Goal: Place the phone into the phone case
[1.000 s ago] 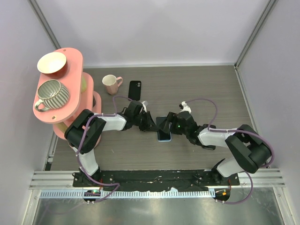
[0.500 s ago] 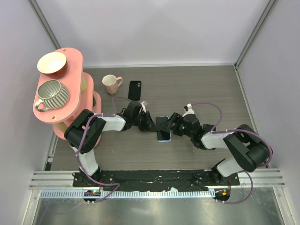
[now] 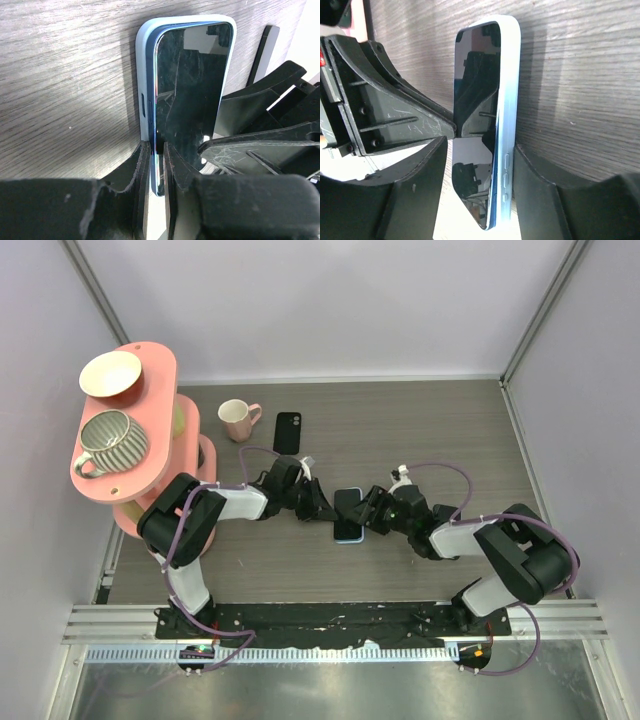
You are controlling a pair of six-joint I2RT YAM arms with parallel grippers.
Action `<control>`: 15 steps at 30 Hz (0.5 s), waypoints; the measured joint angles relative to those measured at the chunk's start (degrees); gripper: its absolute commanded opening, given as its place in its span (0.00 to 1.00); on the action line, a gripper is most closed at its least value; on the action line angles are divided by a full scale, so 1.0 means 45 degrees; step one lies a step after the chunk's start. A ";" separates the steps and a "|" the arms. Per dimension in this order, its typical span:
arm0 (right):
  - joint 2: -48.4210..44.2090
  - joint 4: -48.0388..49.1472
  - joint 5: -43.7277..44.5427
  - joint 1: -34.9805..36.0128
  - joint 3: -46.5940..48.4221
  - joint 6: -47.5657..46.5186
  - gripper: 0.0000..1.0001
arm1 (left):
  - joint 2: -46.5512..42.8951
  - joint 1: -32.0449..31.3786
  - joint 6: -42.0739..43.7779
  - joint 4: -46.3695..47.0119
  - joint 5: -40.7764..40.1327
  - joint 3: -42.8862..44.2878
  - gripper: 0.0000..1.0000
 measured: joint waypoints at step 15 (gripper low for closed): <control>-0.0097 -0.0068 -0.0933 -0.0151 -0.0053 0.0432 0.01 | -0.0005 0.0107 0.0029 0.0029 0.0219 -0.0034 0.23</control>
